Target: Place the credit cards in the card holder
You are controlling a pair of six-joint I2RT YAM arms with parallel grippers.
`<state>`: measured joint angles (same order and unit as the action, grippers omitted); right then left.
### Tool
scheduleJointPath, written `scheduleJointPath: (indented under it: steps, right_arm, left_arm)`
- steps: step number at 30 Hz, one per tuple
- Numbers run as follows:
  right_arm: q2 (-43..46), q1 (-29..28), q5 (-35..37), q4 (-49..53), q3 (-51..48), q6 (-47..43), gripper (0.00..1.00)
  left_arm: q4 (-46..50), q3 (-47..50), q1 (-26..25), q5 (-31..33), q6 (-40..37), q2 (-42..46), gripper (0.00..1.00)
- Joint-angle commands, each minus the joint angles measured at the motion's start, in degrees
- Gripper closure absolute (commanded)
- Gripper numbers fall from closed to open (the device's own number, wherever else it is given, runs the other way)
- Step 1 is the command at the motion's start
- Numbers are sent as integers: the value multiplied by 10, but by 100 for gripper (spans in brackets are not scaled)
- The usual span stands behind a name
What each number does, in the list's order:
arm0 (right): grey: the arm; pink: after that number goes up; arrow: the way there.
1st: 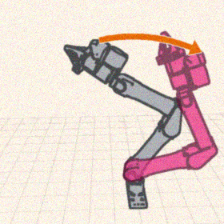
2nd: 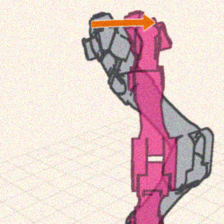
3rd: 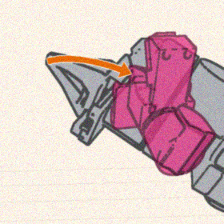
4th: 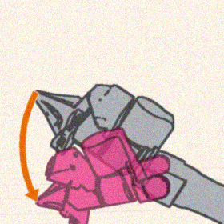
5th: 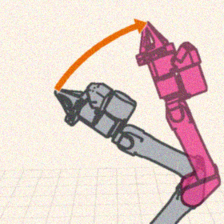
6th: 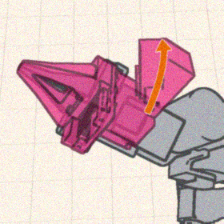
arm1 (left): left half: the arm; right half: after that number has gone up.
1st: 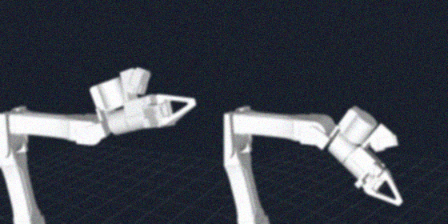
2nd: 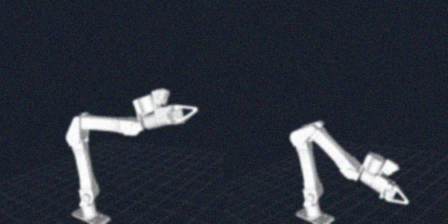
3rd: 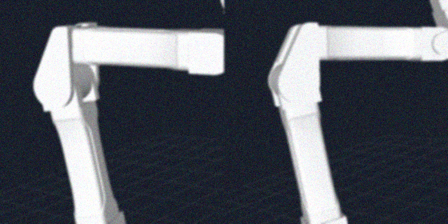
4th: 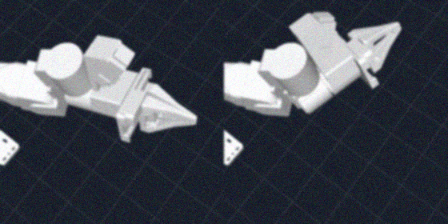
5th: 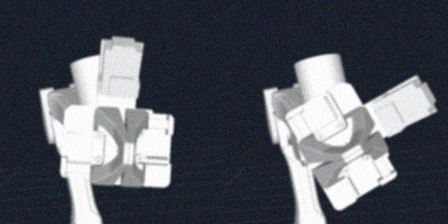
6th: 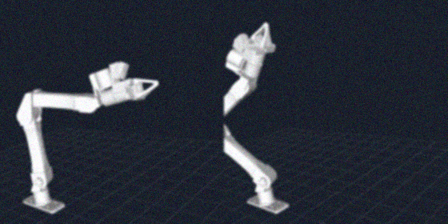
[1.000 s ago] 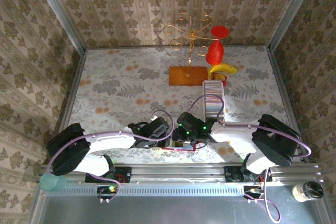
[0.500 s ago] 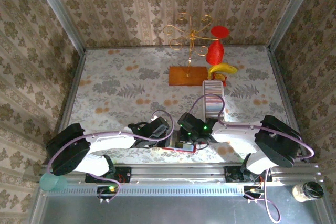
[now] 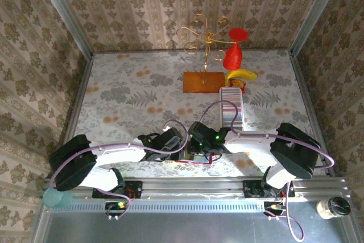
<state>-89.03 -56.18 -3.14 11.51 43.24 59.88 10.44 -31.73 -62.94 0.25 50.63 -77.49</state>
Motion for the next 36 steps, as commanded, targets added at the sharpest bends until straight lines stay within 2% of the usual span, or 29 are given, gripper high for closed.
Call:
scheduleJointPath:
  steps: [1,5,17,36]
  right_arm:
    - [22,-4,24,26,-3,-4,72]
    - [18,-4,23,29,-1,-6,79]
    - [-13,-8,0,-8,20,-7,90]
    - [-16,-11,-23,-87,3,16,91]
  left_arm:
    - [11,12,-5,-3,10,7,65]
    - [9,11,-6,-4,10,7,65]
    - [-2,17,-6,-10,15,7,66]
    - [-44,35,-7,-16,30,17,62]
